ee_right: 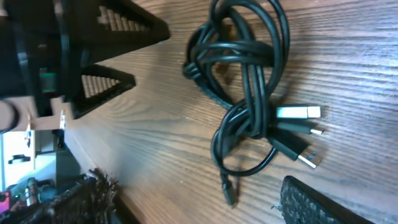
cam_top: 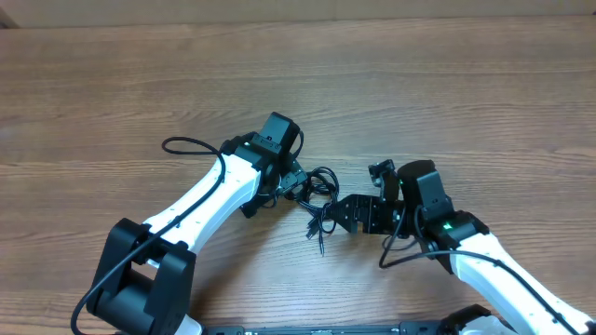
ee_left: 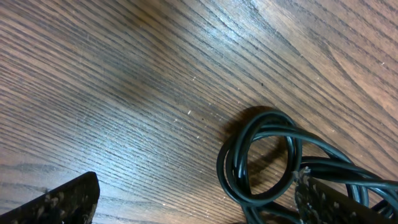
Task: Untangle cables
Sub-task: 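Move the right gripper left toward the cable held by the left gripper, then grasp the cable bundle with the right gripper beside the left gripper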
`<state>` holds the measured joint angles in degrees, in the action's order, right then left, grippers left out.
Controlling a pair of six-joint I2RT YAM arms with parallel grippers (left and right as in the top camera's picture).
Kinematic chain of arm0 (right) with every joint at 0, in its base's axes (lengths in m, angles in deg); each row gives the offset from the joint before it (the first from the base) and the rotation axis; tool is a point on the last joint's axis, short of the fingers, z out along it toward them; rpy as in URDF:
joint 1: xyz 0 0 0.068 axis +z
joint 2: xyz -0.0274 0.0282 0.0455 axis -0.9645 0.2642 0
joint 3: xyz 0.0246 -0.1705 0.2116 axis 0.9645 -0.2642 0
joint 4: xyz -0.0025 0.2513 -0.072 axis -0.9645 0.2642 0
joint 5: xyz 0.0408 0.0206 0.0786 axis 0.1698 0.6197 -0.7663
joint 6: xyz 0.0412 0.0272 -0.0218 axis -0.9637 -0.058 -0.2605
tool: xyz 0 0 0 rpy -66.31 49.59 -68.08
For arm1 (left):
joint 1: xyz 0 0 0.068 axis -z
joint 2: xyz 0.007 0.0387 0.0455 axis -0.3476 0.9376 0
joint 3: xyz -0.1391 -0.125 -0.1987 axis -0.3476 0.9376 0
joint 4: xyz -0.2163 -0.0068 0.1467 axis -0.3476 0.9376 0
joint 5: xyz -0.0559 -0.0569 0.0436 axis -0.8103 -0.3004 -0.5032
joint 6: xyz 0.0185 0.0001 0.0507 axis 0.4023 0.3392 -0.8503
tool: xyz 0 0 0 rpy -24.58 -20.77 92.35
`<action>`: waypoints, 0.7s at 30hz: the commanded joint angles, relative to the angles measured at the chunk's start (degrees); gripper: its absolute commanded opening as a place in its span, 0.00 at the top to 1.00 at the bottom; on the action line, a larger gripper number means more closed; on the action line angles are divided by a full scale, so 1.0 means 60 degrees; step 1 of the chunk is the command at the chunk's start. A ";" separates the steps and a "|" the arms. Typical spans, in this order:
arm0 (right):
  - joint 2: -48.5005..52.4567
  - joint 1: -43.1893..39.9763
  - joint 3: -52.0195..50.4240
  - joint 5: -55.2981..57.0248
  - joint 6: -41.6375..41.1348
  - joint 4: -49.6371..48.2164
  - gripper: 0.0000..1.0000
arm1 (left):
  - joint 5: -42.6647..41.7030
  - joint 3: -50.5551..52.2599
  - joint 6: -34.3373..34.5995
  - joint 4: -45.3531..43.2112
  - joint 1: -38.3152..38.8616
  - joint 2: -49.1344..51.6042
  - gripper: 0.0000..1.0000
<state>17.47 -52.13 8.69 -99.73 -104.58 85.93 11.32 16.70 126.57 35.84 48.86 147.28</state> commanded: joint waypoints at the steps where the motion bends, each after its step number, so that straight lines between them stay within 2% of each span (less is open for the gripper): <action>1: 0.0448 0.0055 0.0233 0.0237 -0.0623 -0.0255 0.15 | -0.0084 0.0033 -0.0117 0.0036 0.0084 0.0109 0.01; 7: 0.1064 0.0055 0.0233 -0.0178 -0.0962 -0.0415 0.28 | -0.0080 0.0033 -0.0688 0.0055 0.0113 0.0109 0.00; 16: 0.1086 0.0102 0.0233 -0.0386 -0.1144 -0.0688 0.28 | -0.0076 0.0033 -0.0710 0.0000 0.0255 0.0109 0.00; 21: 0.1089 0.0364 0.0229 -0.0186 -0.1177 -0.1013 0.28 | -0.0073 0.0033 -0.1351 -0.0004 0.0291 0.0109 0.00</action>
<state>24.12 -51.21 8.69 -101.24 -111.00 80.91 11.08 16.70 121.96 35.93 50.28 147.28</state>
